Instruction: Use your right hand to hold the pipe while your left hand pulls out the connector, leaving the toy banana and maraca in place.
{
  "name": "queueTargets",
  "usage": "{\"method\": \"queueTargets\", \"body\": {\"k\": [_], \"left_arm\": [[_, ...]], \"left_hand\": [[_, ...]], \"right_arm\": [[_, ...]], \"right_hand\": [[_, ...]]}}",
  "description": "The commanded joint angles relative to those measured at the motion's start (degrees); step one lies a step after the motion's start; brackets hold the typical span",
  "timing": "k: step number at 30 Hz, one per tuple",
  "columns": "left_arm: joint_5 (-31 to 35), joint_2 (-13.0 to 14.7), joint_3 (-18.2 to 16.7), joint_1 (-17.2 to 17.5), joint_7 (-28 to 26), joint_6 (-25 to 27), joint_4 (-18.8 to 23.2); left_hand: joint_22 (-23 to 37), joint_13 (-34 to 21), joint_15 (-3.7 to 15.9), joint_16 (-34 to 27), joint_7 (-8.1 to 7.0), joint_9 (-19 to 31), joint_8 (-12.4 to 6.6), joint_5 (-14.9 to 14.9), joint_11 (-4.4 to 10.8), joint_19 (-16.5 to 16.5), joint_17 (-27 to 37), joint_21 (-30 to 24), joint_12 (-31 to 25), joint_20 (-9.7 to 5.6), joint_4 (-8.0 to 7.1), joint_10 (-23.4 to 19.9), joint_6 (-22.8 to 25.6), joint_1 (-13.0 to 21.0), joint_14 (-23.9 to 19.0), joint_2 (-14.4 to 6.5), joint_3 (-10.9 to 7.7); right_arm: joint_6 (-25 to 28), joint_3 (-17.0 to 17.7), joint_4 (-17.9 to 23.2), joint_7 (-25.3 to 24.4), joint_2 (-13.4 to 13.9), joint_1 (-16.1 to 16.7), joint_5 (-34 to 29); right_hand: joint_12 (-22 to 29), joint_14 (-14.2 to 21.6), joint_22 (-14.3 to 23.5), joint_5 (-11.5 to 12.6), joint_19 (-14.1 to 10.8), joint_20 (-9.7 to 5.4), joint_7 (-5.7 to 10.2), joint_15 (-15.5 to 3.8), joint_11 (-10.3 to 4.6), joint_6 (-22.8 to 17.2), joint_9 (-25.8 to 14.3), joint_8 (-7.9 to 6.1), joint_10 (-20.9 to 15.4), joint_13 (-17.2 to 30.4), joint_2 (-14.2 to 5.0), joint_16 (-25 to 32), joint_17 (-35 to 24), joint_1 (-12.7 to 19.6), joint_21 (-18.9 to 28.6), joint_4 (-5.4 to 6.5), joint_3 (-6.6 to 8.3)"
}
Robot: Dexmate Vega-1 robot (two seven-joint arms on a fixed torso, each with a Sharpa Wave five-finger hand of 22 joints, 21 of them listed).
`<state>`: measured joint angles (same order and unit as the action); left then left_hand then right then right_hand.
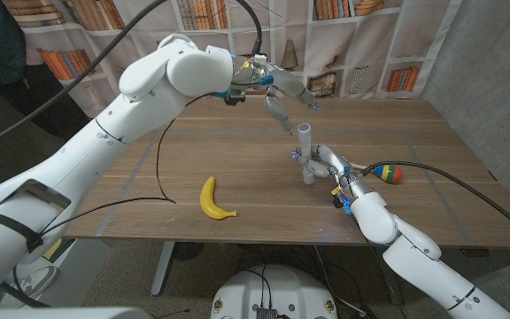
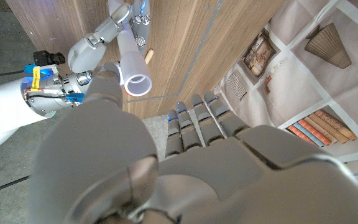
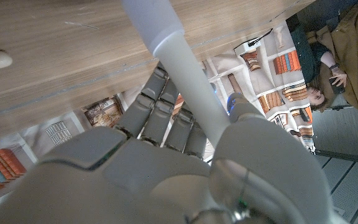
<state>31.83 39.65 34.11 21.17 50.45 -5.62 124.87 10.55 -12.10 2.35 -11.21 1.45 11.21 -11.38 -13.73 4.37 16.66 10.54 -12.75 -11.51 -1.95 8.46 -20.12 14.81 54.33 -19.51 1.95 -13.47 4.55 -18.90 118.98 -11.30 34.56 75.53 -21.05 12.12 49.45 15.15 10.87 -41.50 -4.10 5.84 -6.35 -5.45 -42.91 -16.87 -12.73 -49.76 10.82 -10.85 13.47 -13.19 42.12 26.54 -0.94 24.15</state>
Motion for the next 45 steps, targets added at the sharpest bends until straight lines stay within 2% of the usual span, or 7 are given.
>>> {"method": "queueTargets", "body": {"k": [1,5,12,18,25,33,45], "left_arm": [[-1.08,-2.34,1.76,-1.96,2.33,-2.31,-2.37],[-1.11,-2.55,1.93,-1.85,2.45,-2.47,-2.69],[-2.49,-3.04,2.61,-2.09,2.61,-4.15,-4.78],[-4.53,-3.88,2.58,-1.97,2.19,-4.39,-6.29],[-5.27,-4.35,2.69,-1.4,0.41,-5.43,-7.3],[-5.19,-5.31,3.79,-1.5,-0.38,-5.9,-9.0],[-2.18,-5.3,4.18,-1.45,-1.19,-5.79,-8.13]], "left_hand": [[0.36,-0.23,1.56,-0.25,-0.34,0.24,-0.55,0.51,0.96,2.63,0.31,-1.21,-0.82,0.5,0.12,-1.34,0.91,1.46,-1.24,-0.6,-0.82],[0.4,-0.31,1.86,-0.46,-0.21,0.28,-0.8,0.84,0.87,4.08,0.41,-1.72,-0.92,1.23,0.17,-1.58,1.52,2.56,-1.84,-1.22,-1.25],[0.46,-0.44,2.38,-0.97,-0.21,0.34,-1.35,1.44,1.16,7.07,0.52,-2.78,-1.5,0.98,0.15,-3.33,3.11,4.14,-3.72,-1.93,-1.77],[0.44,-0.53,2.17,-1.28,-0.32,0.39,-1.84,1.88,1.36,10.56,0.67,-4.01,-1.91,2.68,-0.07,-4.93,4.85,5.22,-5.25,-2.58,-2.12],[0.38,-0.58,3.17,-1.69,-0.9,0.43,-2.52,2.14,2.08,13.28,0.74,-4.89,-2.41,2.93,0.34,-7.17,7.28,7.47,-7.27,-3.21,-2.87],[0.33,-0.59,3.25,-1.67,-1.15,0.45,-2.51,2.22,2.47,13.93,0.85,-5.03,-2.33,3.73,0.11,-7.58,7.72,8.09,-7.63,-3.73,-3.14],[0.31,-0.58,3.29,-2.0,-1.23,0.49,-3.03,2.31,2.45,15.37,1.02,-5.43,-2.65,3.43,0.05,-9.62,9.99,9.75,-9.42,-4.97,-3.95]], "right_arm": [[-0.11,0.81,0.53,-0.5,0.1,0.96,0.23],[0.41,1.05,1.01,-0.27,0.23,1.12,0.12],[0.64,1.07,1.44,-0.4,0.21,1.15,-0.32],[0.51,1.13,1.6,-0.96,0.02,1.28,-0.77],[-0.43,1.34,1.28,-1.53,-0.28,1.67,-0.43],[-1.0,1.78,1.39,-1.13,-0.35,2.11,0.48],[-0.86,2.04,1.63,-1.03,-0.37,2.61,0.48]], "right_hand": [[0.21,0.92,0.2,-0.1,-0.25,-8.07,0.67,-6.54,-0.42,-1.13,-0.18,-0.3,-0.36,0.09,-0.6,0.37,-0.36,0.31,0.4,8.61,9.04],[0.47,1.3,0.17,-0.17,-0.4,-8.09,0.7,-6.43,-0.25,-1.72,-0.37,-0.56,-1.06,0.11,-0.53,0.55,-0.42,0.25,0.62,8.62,9.03],[0.57,1.56,0.13,-0.19,-0.58,-8.1,0.56,-6.46,0.1,-2.0,-0.55,-0.69,-1.41,0.12,-0.53,0.65,-0.45,0.3,0.84,8.53,9.11],[0.57,1.81,0.1,-0.2,-0.8,-8.1,0.52,-6.53,0.12,-2.12,-0.67,-0.74,-1.52,0.13,-0.56,0.74,-0.48,0.36,1.03,8.45,9.18],[0.59,1.98,0.07,-0.2,-0.98,-8.09,0.53,-6.6,-0.18,-2.2,-0.74,-0.73,-1.65,0.13,-0.52,0.76,-0.44,0.49,1.23,8.28,9.31],[0.61,2.33,0.03,-0.22,-1.1,-8.08,0.54,-6.57,-0.09,-2.36,-0.87,-0.75,-1.85,0.14,-0.49,0.86,-0.43,0.57,1.45,8.19,9.39],[0.56,2.56,-0.03,-0.26,-1.18,-8.05,0.65,-6.53,-0.28,-2.37,-0.99,-0.67,-1.93,0.15,-0.44,0.86,-0.38,0.65,1.7,8.08,9.49]]}}
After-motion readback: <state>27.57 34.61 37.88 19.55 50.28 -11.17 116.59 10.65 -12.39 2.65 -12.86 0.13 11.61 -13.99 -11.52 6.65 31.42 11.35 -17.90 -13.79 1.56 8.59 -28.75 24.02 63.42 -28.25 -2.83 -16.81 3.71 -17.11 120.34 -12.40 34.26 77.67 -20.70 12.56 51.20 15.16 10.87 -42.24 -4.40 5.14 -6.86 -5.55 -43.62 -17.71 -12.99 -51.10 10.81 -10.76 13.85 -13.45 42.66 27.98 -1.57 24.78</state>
